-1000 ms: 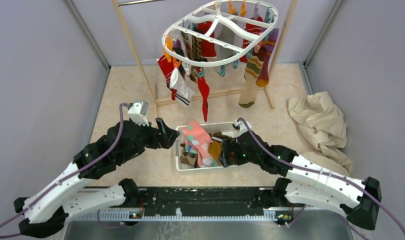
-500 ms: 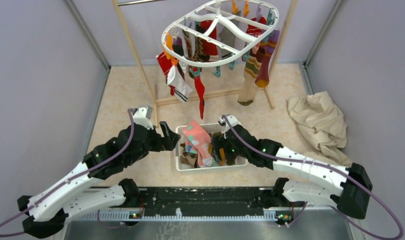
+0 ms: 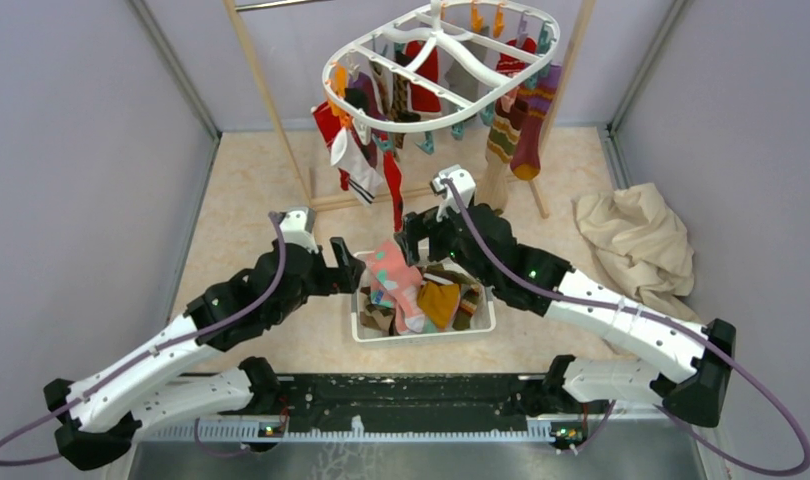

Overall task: Remove the socks clipped to the hanger
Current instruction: Adjust the hanger on the clothesline.

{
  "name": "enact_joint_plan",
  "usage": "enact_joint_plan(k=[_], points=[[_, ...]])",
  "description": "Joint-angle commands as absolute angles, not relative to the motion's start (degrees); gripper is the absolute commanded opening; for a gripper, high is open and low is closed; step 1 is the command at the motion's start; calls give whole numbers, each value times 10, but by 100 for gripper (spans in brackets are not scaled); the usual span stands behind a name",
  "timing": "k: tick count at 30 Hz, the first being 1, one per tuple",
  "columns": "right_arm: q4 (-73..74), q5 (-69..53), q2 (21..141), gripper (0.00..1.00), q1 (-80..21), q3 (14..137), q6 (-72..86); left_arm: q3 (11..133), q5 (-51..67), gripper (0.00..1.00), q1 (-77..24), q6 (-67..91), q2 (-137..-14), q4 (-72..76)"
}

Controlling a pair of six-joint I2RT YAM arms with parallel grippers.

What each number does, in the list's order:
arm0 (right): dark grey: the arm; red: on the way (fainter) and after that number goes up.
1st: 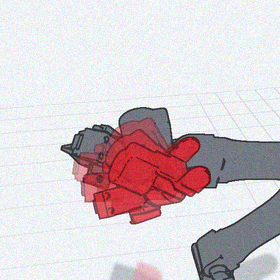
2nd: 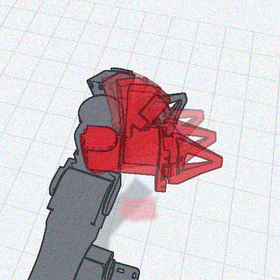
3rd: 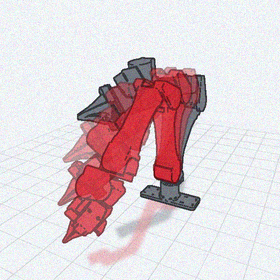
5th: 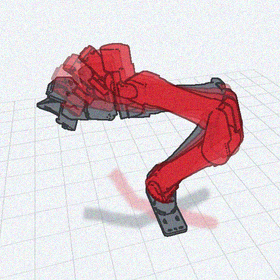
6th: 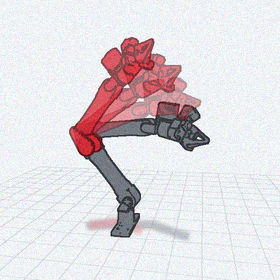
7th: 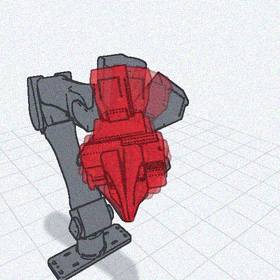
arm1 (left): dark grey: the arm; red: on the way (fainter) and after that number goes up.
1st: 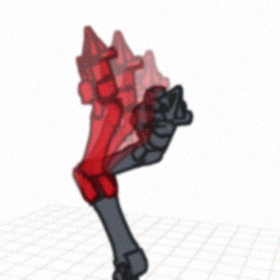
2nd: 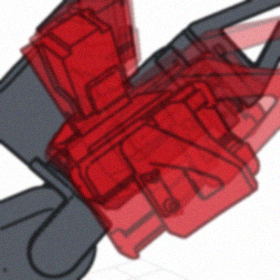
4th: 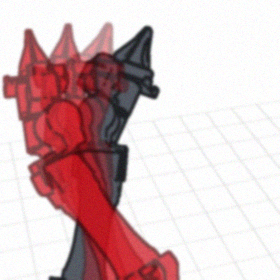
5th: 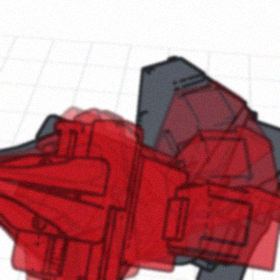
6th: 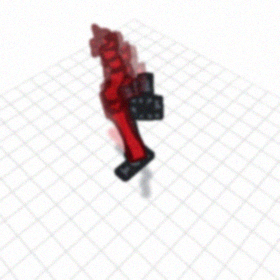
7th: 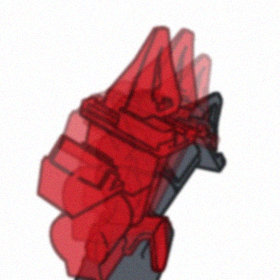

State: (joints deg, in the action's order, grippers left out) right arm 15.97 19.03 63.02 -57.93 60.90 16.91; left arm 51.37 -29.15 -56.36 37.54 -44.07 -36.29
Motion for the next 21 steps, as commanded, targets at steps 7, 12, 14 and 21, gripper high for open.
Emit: enact_joint_plan(k=[7, 12, 14, 21], points=[[-36, 253, 698, 92, -585, 623, 98, 491, -173, 99, -453, 345, -462, -328], [-127, 226, 724, 92, -585, 616, 84, 446, -69, 99, -369, 335, -465, -303], [-160, 229, 736, 93, -586, 613, 83, 438, -47, 99, -354, 331, -471, -295], [-311, 261, 773, 93, -595, 560, 71, 438, -27, 99, -340, 312, -489, -285]])
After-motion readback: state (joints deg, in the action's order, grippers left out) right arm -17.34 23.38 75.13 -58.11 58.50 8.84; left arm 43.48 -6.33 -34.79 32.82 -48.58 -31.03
